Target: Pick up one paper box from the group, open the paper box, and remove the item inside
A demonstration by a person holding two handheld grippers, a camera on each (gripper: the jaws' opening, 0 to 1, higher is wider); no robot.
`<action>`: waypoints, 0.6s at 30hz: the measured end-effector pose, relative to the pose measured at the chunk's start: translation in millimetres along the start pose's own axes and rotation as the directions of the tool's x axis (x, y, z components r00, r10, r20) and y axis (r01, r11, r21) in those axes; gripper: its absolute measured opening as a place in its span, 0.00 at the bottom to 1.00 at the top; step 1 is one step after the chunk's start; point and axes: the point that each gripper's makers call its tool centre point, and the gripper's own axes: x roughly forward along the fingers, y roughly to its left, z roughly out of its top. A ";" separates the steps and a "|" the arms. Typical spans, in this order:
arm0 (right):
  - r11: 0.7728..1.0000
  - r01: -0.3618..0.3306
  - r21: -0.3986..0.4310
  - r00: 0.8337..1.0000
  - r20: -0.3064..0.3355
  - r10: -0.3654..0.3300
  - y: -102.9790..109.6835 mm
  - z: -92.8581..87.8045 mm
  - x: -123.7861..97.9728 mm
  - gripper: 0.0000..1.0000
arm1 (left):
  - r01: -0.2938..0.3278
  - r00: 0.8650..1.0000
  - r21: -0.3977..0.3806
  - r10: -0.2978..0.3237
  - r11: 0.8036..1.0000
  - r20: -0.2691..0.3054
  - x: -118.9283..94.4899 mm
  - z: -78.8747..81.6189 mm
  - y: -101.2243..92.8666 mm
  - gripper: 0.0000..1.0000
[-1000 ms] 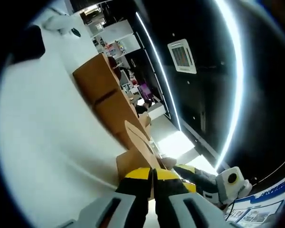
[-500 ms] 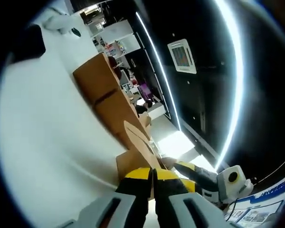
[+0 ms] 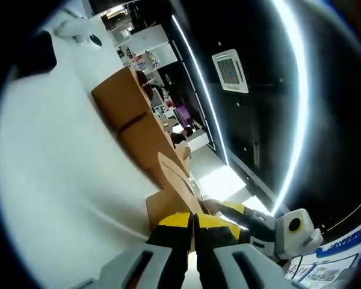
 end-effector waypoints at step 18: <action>1.000 -0.013 0.022 1.000 0.006 0.013 9.9 2.5 1.7 0.04 | 0.004 1.000 -0.009 -0.004 1.000 0.002 -1.4 1.1 1.2 0.04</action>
